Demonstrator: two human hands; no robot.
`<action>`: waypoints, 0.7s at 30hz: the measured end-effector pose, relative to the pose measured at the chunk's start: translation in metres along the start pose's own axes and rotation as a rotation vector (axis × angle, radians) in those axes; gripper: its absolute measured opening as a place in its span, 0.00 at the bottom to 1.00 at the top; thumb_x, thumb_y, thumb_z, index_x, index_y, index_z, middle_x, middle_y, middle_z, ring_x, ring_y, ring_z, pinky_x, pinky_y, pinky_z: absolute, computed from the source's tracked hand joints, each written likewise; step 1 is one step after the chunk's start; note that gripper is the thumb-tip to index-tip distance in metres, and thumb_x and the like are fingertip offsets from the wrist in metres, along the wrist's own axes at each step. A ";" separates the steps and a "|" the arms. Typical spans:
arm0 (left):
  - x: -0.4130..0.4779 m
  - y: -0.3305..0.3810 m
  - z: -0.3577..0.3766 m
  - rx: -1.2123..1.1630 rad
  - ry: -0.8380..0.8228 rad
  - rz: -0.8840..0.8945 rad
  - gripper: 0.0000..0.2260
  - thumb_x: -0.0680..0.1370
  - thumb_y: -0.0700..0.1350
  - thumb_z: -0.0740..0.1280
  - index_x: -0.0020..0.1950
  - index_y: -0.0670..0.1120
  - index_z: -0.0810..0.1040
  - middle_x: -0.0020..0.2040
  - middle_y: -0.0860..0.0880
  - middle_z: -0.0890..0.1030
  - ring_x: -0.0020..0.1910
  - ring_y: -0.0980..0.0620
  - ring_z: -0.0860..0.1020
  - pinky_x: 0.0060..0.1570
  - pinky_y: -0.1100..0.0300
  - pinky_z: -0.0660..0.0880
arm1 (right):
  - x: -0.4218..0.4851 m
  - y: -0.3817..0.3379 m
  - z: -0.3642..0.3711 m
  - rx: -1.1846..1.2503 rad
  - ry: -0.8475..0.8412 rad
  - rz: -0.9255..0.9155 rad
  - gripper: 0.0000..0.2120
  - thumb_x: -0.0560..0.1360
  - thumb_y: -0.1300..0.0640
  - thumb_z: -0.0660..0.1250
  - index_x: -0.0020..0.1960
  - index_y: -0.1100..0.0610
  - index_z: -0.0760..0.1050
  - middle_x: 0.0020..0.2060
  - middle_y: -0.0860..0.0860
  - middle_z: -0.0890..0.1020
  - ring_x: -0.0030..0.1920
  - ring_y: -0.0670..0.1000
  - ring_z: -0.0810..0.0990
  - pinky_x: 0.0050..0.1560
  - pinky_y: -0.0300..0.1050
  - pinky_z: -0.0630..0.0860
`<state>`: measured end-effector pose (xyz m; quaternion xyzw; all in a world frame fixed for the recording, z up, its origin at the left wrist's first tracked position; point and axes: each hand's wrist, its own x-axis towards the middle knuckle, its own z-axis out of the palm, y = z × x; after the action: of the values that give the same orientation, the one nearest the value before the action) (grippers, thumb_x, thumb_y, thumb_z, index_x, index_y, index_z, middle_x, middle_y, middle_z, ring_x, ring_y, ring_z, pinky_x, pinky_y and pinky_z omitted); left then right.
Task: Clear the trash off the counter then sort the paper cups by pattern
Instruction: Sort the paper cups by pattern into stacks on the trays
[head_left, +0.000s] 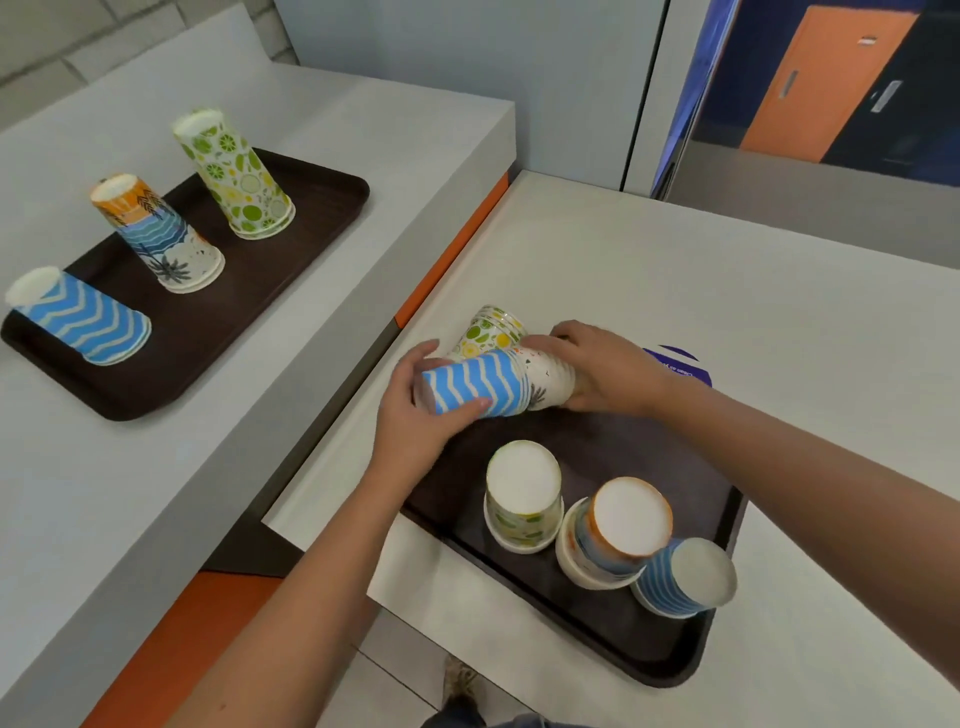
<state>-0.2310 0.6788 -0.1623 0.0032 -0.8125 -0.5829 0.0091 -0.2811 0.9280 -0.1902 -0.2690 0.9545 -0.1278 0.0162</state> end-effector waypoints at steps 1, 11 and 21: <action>0.004 0.010 0.003 -0.115 0.050 -0.028 0.31 0.66 0.39 0.79 0.64 0.51 0.69 0.50 0.57 0.77 0.48 0.66 0.79 0.47 0.72 0.75 | -0.003 -0.001 -0.007 0.046 0.032 0.036 0.39 0.66 0.48 0.75 0.73 0.49 0.63 0.58 0.58 0.74 0.54 0.58 0.77 0.51 0.48 0.74; 0.026 0.065 0.040 -0.480 0.027 -0.148 0.20 0.69 0.38 0.76 0.59 0.40 0.77 0.53 0.45 0.83 0.49 0.53 0.83 0.45 0.62 0.80 | -0.041 -0.021 -0.038 0.260 0.219 0.284 0.40 0.64 0.45 0.75 0.72 0.44 0.61 0.60 0.52 0.76 0.59 0.54 0.76 0.56 0.51 0.76; 0.034 0.102 0.033 -0.624 0.037 -0.213 0.19 0.69 0.40 0.76 0.58 0.41 0.77 0.48 0.49 0.84 0.43 0.56 0.84 0.40 0.60 0.80 | -0.107 -0.035 -0.035 0.260 0.336 0.547 0.39 0.64 0.47 0.76 0.71 0.44 0.62 0.58 0.54 0.76 0.58 0.54 0.75 0.54 0.46 0.73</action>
<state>-0.2645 0.7422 -0.0754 0.0959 -0.5895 -0.8012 -0.0365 -0.1760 0.9631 -0.1512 0.0260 0.9563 -0.2819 -0.0732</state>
